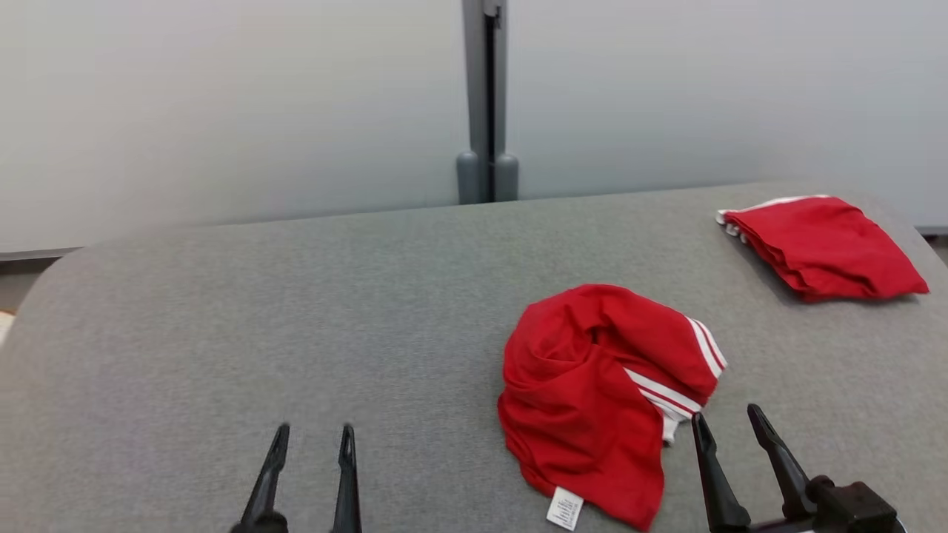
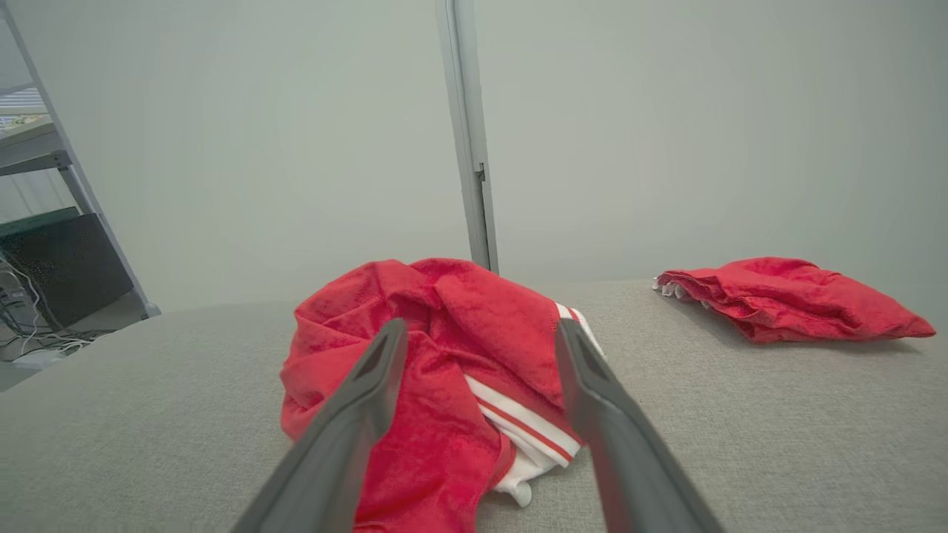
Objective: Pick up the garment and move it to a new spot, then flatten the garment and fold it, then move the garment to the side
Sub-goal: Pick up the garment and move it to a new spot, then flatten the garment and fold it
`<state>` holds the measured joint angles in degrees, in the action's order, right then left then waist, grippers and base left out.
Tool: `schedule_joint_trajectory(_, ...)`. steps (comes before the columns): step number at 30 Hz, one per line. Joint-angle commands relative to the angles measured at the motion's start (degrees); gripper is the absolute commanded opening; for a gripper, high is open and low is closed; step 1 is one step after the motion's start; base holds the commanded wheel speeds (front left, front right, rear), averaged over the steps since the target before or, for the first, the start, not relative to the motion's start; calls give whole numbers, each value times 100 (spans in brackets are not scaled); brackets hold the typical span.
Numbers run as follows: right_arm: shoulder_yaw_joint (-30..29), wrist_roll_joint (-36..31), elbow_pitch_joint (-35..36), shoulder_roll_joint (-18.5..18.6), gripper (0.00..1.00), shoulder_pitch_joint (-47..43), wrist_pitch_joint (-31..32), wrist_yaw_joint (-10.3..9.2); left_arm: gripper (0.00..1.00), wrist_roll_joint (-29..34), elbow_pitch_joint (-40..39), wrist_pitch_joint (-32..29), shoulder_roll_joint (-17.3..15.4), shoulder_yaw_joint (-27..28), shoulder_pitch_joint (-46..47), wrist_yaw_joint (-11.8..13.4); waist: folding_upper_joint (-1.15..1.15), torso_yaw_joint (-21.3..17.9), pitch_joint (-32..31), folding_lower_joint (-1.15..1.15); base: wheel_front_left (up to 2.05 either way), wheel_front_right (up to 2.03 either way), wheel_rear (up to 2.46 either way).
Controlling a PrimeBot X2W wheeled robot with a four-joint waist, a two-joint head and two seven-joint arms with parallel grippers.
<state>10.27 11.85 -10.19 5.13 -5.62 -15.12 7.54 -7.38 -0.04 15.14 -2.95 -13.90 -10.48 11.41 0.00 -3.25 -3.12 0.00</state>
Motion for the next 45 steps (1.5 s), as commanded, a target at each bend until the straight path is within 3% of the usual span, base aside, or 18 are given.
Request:
schedule_joint_trajectory(1,-31,-60,43,-16,100,-65,-3,-11,100,85,28,-2,-19,32,-106,36,0,167,-126,0,0,0,0)
schedule_joint_trajectory(17,-6,-255,91,-18,100,-257,-3,-11,100,111,-26,-1,-2,106,-279,222,0,343,-145,0,0,0,0)
schedule_joint_trajectory(34,20,-203,64,31,100,-247,-2,-11,100,191,-3,-1,-1,-64,-224,183,0,333,-104,0,0,0,0)
schedule_joint_trajectory(39,-127,-248,48,10,100,-179,-2,-11,100,267,-31,-1,-2,-287,-82,-19,0,238,1,0,0,0,0)
schedule_joint_trajectory(45,-629,-326,125,-14,100,-34,-2,-11,100,446,142,-2,-1,-900,484,-570,0,-107,318,0,0,0,0)
